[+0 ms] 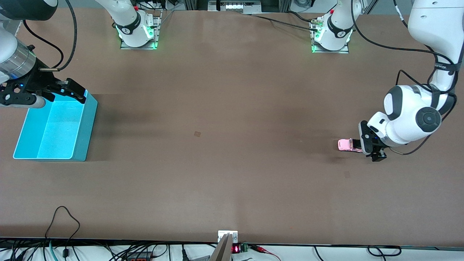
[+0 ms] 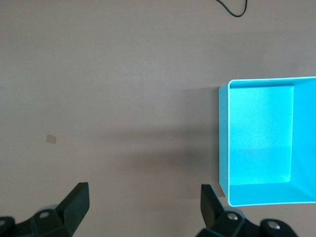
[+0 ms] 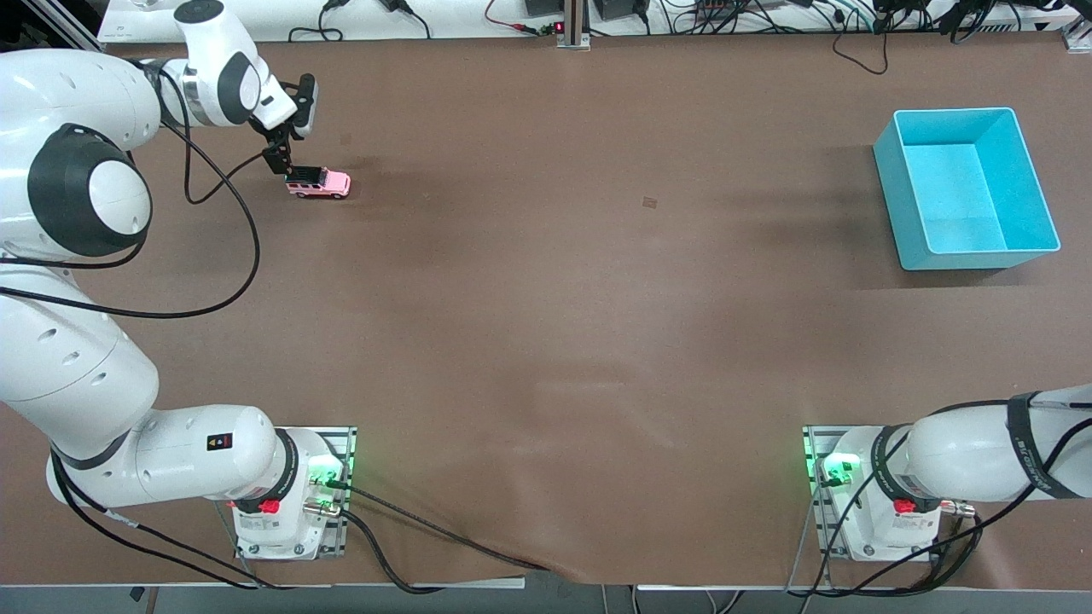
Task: Wind and store pink jeep toy
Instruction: 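Lower the left gripper onto the pink jeep and grip it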
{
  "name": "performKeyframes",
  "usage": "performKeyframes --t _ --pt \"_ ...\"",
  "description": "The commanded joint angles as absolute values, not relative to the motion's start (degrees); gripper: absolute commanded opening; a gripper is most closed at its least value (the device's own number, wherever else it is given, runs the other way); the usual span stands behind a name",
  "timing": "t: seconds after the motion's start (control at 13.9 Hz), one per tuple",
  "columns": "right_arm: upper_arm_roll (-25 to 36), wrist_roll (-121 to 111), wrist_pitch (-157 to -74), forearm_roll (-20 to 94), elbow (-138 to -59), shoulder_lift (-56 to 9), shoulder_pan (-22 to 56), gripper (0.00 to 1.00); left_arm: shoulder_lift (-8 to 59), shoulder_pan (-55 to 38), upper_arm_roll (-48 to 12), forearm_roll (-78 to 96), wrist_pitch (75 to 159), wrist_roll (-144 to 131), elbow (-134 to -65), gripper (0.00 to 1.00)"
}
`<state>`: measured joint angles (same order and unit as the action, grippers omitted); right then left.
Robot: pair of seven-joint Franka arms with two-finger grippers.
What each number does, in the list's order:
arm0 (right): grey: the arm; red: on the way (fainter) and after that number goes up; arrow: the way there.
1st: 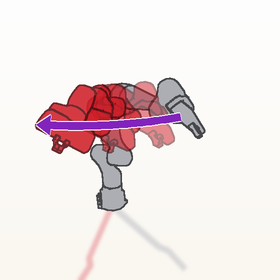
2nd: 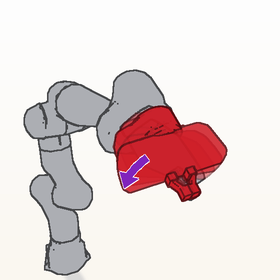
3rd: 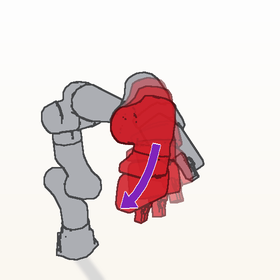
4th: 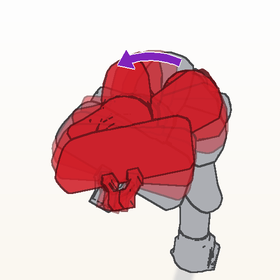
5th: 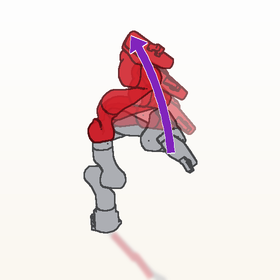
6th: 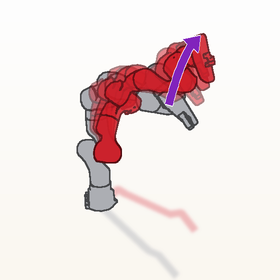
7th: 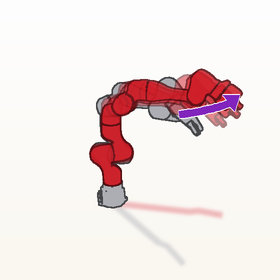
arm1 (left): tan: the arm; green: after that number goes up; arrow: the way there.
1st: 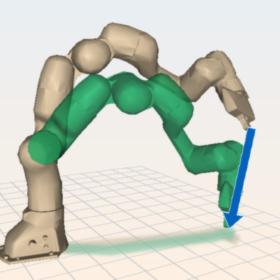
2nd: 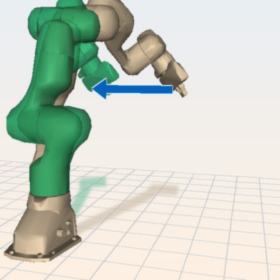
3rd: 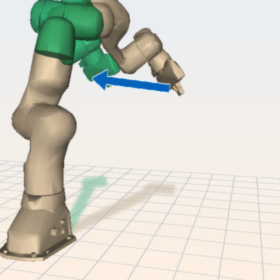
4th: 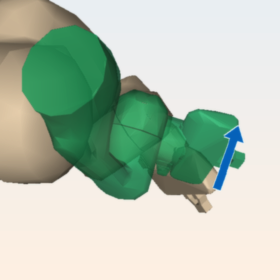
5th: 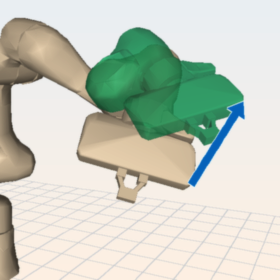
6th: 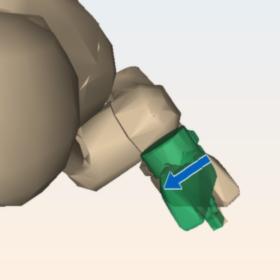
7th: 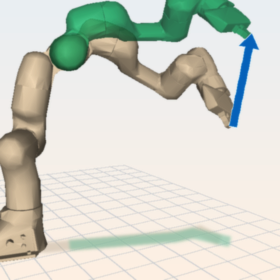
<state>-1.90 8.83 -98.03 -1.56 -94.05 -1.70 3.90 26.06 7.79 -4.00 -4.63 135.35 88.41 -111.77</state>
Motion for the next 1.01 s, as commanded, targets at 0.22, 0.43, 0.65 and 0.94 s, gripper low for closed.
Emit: performKeyframes --t 0.22,0.43,0.65,0.94 --pt "-1.41 9.58 -98.53 -1.41 -94.75 -1.05 4.48 1.00 27.33 8.35 -4.48 -6.15 142.98 89.74 -116.44 1.00" --pt "-1.49 9.67 -98.53 -1.41 -94.83 -1.05 4.48 1.00 27.77 8.26 -4.48 -6.15 145.02 89.74 -117.33 0.85" --pt "-1.49 9.67 -98.70 -1.32 -94.83 -1.05 4.48 1.00 27.69 8.26 -4.57 -6.07 144.67 89.39 -117.33 0.25" --pt "-1.49 9.58 -98.79 -1.32 -94.83 -1.05 4.48 1.00 28.04 7.82 -4.57 -6.06 143.35 88.95 -116.98 0.14"
